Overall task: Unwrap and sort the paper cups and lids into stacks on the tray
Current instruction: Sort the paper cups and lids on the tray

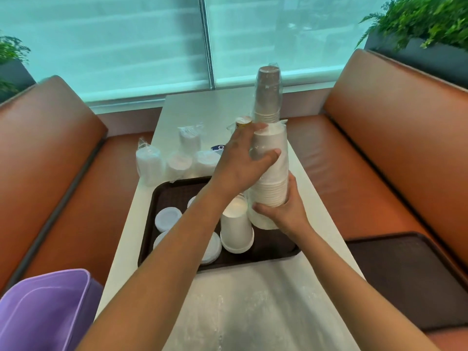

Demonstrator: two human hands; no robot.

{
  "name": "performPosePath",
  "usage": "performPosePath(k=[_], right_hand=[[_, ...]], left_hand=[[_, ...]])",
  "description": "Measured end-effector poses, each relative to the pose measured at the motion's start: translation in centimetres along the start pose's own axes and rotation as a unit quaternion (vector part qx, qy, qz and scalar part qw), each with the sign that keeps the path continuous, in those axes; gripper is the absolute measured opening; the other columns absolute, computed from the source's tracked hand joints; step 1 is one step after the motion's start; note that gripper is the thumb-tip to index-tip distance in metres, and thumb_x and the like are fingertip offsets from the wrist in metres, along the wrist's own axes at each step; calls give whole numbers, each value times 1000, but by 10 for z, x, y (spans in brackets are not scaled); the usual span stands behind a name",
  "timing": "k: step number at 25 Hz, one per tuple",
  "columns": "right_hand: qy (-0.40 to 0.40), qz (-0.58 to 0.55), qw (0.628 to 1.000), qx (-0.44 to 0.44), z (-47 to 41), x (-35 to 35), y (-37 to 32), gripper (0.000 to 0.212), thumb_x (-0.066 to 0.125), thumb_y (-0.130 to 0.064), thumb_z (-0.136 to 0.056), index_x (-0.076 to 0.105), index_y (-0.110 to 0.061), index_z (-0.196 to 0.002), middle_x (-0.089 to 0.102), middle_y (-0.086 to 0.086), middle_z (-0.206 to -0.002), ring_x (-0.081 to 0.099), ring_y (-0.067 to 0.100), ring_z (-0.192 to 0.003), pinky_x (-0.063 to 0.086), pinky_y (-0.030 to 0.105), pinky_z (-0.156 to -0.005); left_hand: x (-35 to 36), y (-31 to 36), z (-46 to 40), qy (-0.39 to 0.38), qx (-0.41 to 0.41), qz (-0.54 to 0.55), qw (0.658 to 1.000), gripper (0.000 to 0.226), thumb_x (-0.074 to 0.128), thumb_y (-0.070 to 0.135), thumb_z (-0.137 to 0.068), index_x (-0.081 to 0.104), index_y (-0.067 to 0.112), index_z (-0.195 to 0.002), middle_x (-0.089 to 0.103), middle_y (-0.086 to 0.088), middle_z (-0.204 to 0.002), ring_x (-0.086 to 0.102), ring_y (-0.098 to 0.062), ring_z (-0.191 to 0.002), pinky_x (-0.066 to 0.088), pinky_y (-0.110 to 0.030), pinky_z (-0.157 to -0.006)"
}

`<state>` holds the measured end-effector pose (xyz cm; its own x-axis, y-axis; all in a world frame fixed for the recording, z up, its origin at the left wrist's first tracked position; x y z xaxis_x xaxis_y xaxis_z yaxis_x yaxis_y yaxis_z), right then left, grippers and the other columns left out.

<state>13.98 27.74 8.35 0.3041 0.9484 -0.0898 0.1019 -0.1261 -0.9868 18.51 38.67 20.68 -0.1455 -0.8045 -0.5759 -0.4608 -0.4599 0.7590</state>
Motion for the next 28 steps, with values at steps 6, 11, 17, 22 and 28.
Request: performPosePath(k=[6,11,17,22,28], right_hand=[[-1,-50,999,13,24,3,4,72,80,-16,-51,49,-30,-114,66,-12,-102,64,-4,-89,50,15,-70],[-47,-132,988,71,29,-15,7,80,84,-34,-51,53,-16,-122,68,7,-112,66,23,-104,55,35,-85],[-125,-115,962,216,55,-24,28,68,65,-39,-82,32,-33,-141,63,-1,-122,67,24,-101,55,48,-84],[-162,27,944,285,71,-36,29,56,23,-64,-92,39,-30,-133,61,6,-101,64,25,-80,54,32,-52],[-111,161,937,289,57,-48,39,55,14,-45,-102,54,-9,-90,54,8,-74,52,20,-58,44,28,-54]], left_hand=[[9,-4,35,-41,32,20,998,82,72,32,-81,20,39,-144,29,4,-152,31,-9,-133,26,-19,-101],[38,-25,75,-73,118,-61,988,93,67,51,-67,12,48,-143,4,6,-158,12,-15,-145,23,-39,-115],[83,-43,112,-250,31,-59,966,103,82,48,-63,13,53,-138,-13,10,-157,9,-3,-139,15,-23,-110],[88,-55,110,-216,-120,70,967,51,57,39,-90,37,39,-138,34,-3,-147,38,-25,-129,37,-41,-107],[86,-60,93,-230,-382,178,877,42,31,51,-98,36,26,-131,57,-15,-116,65,-24,-72,56,-36,-68]])
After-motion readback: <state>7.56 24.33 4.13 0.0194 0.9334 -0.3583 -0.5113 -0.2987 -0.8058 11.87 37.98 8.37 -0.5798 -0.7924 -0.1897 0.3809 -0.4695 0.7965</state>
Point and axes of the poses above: each hand's wrist, its own z-axis away from the middle knuckle, its own x-axis out of the palm, y = z × x, the point moved 6 cm from there along -z, towards the middle knuckle
